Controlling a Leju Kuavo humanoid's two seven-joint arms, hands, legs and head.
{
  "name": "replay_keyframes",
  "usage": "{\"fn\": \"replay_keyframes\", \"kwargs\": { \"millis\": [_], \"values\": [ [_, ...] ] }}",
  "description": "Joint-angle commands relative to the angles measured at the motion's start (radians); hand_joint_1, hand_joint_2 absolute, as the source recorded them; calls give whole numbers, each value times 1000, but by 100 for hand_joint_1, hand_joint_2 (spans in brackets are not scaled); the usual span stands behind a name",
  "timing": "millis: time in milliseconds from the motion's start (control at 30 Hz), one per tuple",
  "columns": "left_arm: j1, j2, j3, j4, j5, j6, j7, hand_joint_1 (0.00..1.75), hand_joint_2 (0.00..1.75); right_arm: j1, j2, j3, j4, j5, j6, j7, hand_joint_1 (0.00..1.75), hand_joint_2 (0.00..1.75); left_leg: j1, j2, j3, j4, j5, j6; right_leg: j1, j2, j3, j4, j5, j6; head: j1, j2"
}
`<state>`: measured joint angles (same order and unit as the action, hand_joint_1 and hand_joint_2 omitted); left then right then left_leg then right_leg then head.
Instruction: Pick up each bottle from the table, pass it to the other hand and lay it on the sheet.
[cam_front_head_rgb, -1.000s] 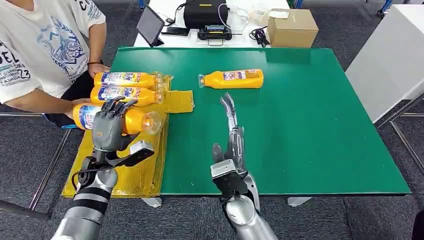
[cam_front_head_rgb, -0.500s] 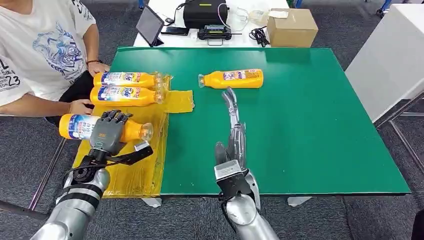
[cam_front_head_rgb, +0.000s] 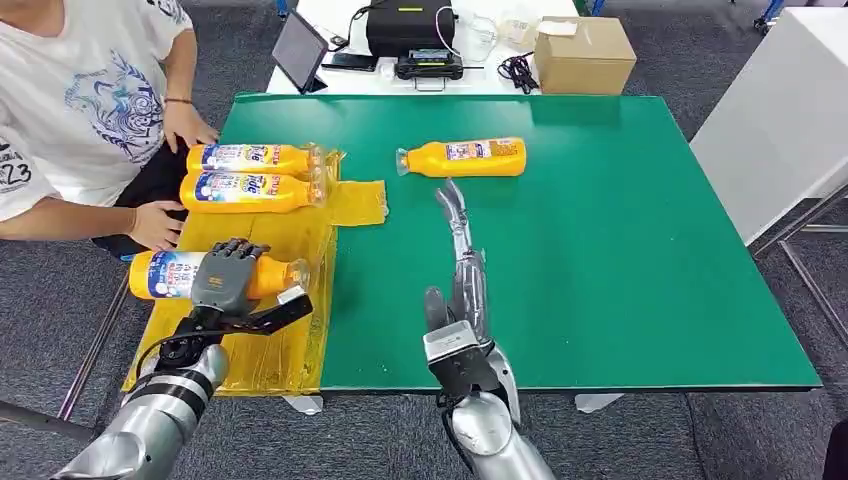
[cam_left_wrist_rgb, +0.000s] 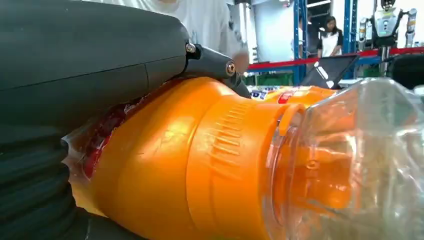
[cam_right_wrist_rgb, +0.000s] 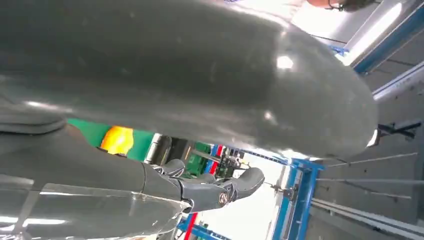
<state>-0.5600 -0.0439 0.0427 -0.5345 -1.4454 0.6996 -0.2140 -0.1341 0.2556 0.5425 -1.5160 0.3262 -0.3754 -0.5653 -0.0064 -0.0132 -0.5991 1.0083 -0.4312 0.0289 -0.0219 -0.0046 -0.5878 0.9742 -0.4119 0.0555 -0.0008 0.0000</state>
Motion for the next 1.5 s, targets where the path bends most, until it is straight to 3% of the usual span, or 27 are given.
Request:
{"fn": "replay_keyframes", "kwargs": {
  "millis": [33,467,533,567,600,933,967,1000,1100,1267,1500],
  "values": [
    [-66,8,-66,140,-43,-52,41,175,175,-20,-35,32,47,54,-8,6,0,0,2,0,3,0,-1,-2,2,-1,4,-1,-1,-2,0,0],
    [-70,-3,-84,166,-46,-177,56,175,175,-14,-30,31,56,54,12,20,0,0,1,-1,4,0,-1,-1,1,0,5,-1,0,-2,0,0],
    [-61,-3,-93,167,-48,-209,61,152,175,-8,-29,19,55,42,23,20,0,0,2,0,5,0,-1,-2,2,0,7,-2,0,-2,0,0],
    [-61,-3,-93,169,-44,-221,57,86,175,-7,-29,16,56,40,27,20,0,0,1,-1,5,-1,0,-2,1,0,6,-2,0,-2,0,0],
    [-61,-5,-92,172,-39,-238,56,5,175,-7,-28,12,58,37,30,20,0,0,0,-1,5,-1,0,-1,0,-1,6,-1,0,-1,0,0],
    [-66,-34,-16,151,112,-317,-6,0,175,0,-13,-16,64,42,28,17,0,0,1,-1,9,-1,0,-2,1,-1,11,-2,0,-2,0,0],
    [-69,-41,19,152,177,-383,-37,0,175,2,-12,-24,62,41,26,17,0,0,1,-1,9,-1,0,-2,1,0,11,-2,0,-2,0,0],
    [-71,-44,36,152,216,-429,-44,0,0,2,-10,-29,64,38,25,17,0,0,0,-2,9,-1,0,-1,0,-1,11,-1,0,-1,0,0],
    [-84,-47,106,153,363,-596,-82,0,0,-10,-10,-35,89,30,30,18,0,0,0,-2,9,-1,0,-1,0,-1,11,-1,0,-2,0,0],
    [-92,-35,146,152,486,-744,-112,0,0,-32,-4,-41,137,7,43,5,0,0,1,-2,13,-2,1,-2,1,-1,15,-2,1,-2,0,0],
    [-92,-35,146,152,486,-744,-112,0,0,-32,-4,-41,137,7,43,5,0,0,0,-3,14,-2,2,-2,0,-1,15,-1,2,-4,0,0]
  ]
}}
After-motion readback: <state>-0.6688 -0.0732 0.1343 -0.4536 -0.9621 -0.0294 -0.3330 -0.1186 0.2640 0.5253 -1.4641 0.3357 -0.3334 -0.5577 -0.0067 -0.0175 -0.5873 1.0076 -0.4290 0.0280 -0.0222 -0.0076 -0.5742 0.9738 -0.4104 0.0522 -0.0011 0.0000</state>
